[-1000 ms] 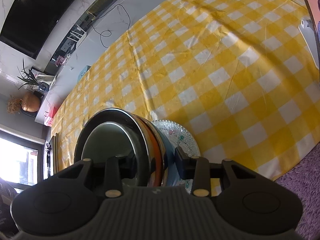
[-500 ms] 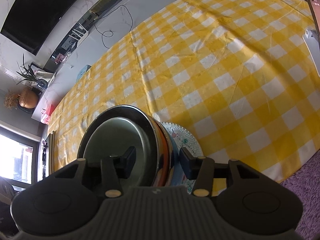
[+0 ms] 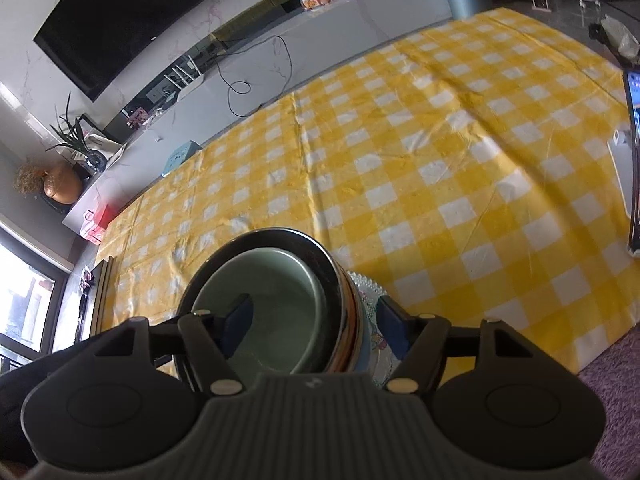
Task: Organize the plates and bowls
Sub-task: 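Lower the bowl stack onto the white bowl and open both grippers, then lift both grippers away from the stacked dishes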
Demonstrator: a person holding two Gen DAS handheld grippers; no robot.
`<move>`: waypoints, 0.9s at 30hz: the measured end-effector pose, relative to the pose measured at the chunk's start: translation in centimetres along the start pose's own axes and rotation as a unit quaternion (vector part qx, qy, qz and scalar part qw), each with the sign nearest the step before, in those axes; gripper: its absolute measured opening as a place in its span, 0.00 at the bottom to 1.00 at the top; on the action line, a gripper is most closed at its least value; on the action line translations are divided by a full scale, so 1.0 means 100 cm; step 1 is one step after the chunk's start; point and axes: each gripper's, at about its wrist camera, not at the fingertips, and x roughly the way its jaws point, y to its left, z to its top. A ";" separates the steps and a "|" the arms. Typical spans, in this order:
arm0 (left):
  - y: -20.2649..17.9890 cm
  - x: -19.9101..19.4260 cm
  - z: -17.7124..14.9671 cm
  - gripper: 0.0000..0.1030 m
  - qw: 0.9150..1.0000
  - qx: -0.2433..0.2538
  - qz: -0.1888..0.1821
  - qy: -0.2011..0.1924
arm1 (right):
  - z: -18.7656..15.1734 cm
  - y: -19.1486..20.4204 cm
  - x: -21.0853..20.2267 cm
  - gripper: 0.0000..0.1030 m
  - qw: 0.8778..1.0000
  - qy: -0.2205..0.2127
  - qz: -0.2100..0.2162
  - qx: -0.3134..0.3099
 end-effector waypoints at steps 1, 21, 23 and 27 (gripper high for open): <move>0.000 -0.005 -0.001 0.59 1.000 0.007 0.001 -0.006 | -0.002 0.003 -0.005 0.68 1.000 -0.006 0.002 -0.011; -0.016 -0.101 -0.073 0.59 0.943 0.237 0.087 -0.215 | -0.084 0.035 -0.086 0.82 0.953 -0.204 0.011 -0.224; -0.017 -0.104 -0.082 0.59 0.937 0.248 0.093 -0.228 | -0.093 0.034 -0.089 0.82 0.947 -0.216 0.015 -0.238; -0.014 -0.104 -0.101 0.59 0.928 0.263 0.108 -0.241 | -0.115 0.030 -0.092 0.93 0.931 -0.239 0.018 -0.274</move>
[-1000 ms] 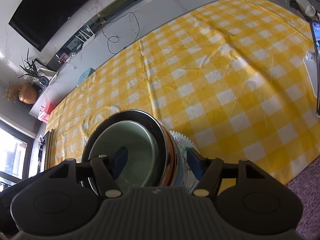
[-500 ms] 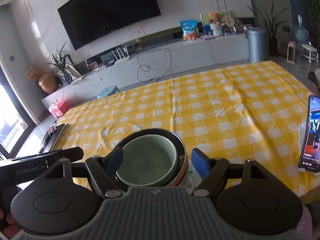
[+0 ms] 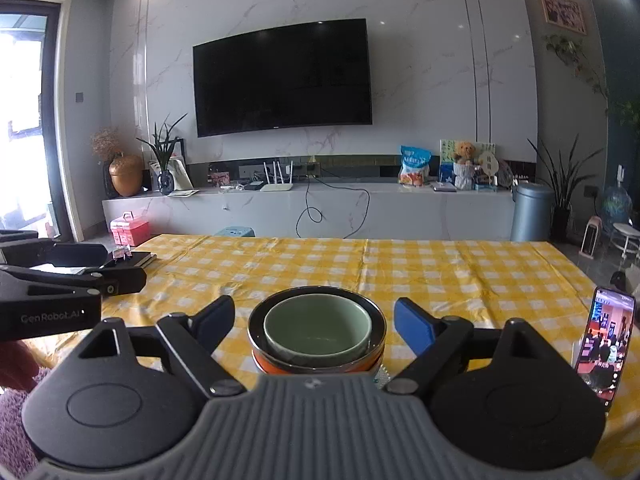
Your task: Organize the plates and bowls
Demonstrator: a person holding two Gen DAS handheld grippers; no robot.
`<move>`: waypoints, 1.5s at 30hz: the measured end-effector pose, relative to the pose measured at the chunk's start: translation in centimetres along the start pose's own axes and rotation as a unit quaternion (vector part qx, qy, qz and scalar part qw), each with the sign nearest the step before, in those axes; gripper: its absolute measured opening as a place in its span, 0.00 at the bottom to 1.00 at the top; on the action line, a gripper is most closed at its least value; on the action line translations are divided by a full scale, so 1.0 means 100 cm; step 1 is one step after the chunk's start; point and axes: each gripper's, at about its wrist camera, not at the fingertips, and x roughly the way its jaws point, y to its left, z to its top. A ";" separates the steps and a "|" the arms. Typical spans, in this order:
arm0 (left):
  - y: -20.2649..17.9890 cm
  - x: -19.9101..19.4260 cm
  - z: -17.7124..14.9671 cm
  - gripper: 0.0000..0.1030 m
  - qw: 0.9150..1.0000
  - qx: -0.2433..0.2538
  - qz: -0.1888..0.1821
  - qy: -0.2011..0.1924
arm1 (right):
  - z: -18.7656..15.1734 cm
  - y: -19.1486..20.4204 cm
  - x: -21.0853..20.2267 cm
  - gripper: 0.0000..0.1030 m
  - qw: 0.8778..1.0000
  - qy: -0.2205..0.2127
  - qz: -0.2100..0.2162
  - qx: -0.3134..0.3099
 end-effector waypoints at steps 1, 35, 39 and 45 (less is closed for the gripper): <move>-0.001 -0.002 -0.003 0.59 1.000 -0.001 0.002 -0.001 | -0.003 0.002 -0.003 0.96 1.000 -0.003 0.000 -0.010; -0.011 0.031 -0.074 0.73 0.986 -0.013 0.003 0.164 | -0.066 0.022 0.027 0.97 0.992 0.124 0.000 -0.025; -0.009 0.030 -0.074 0.74 0.986 -0.017 0.003 0.165 | -0.066 0.023 0.028 0.97 0.992 0.124 0.000 -0.028; -0.008 0.031 -0.073 0.74 0.985 -0.019 0.005 0.169 | -0.066 0.024 0.027 0.97 0.992 0.124 0.001 -0.031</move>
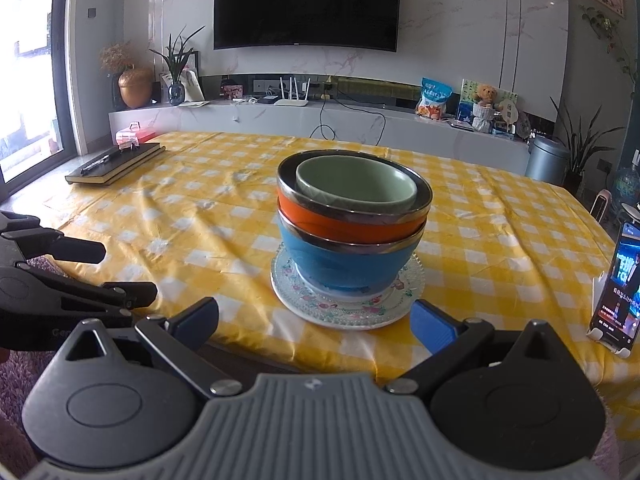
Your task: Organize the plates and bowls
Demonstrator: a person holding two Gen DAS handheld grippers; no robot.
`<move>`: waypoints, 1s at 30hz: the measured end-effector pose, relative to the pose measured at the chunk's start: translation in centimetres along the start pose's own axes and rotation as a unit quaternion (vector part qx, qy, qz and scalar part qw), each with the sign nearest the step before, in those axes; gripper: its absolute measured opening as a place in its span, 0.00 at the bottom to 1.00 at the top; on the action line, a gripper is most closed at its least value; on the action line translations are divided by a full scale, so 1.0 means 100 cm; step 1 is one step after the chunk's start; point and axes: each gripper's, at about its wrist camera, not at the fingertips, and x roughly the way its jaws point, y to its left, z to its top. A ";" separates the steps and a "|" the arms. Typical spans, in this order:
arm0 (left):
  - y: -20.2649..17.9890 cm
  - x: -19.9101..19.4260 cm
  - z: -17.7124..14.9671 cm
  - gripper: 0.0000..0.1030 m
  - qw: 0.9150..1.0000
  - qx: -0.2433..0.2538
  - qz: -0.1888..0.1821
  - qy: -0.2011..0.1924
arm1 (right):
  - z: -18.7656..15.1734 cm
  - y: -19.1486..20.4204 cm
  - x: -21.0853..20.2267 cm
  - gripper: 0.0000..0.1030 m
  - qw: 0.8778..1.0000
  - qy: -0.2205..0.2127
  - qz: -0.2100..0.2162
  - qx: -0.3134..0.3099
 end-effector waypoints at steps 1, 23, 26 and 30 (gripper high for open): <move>0.000 0.000 0.000 0.74 1.000 0.000 0.000 0.000 | 0.000 0.000 0.000 0.97 1.000 0.000 0.000 -0.001; 0.001 0.001 -0.001 0.74 1.000 -0.003 0.002 0.004 | 0.001 -0.002 0.002 0.97 1.000 0.005 -0.002 0.004; 0.001 0.000 -0.001 0.74 1.000 -0.003 0.002 0.004 | 0.000 -0.002 0.002 0.97 1.000 0.006 -0.002 0.004; 0.001 0.001 -0.001 0.74 1.000 -0.003 0.002 0.004 | 0.001 -0.002 0.002 0.97 1.000 0.006 -0.002 0.004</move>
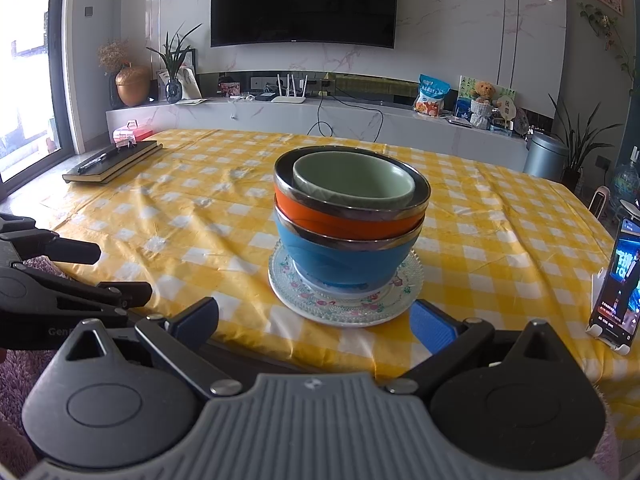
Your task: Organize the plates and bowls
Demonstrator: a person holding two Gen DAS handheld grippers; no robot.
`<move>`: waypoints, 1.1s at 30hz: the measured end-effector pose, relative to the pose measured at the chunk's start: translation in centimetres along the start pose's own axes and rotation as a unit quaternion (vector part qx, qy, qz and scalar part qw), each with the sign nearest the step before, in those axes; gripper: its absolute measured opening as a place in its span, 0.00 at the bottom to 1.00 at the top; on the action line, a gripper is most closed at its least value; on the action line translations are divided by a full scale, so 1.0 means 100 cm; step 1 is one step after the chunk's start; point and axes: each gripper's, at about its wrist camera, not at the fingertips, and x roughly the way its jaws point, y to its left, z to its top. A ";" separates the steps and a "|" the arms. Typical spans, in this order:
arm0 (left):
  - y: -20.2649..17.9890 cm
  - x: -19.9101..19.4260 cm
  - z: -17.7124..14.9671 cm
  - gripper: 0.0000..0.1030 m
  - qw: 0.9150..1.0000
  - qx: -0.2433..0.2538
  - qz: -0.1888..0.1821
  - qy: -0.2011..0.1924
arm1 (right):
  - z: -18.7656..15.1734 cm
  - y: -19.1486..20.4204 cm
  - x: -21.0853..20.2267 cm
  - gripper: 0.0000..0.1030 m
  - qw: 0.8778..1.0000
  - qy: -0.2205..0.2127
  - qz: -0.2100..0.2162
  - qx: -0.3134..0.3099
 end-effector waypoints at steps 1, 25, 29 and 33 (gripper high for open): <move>0.000 0.000 0.000 0.74 1.000 0.000 0.000 0.000 | 0.000 0.000 0.000 0.97 1.000 0.000 0.000 0.000; 0.001 -0.001 -0.001 0.74 1.000 -0.002 0.001 0.003 | -0.001 0.000 0.001 0.97 1.000 0.003 -0.002 0.002; 0.000 -0.001 -0.001 0.74 1.000 -0.002 0.002 0.003 | -0.001 0.000 0.001 0.97 1.000 0.003 -0.001 0.004; 0.000 -0.001 -0.001 0.74 1.000 -0.002 0.003 0.003 | -0.001 0.000 0.001 0.97 1.000 0.004 -0.001 0.003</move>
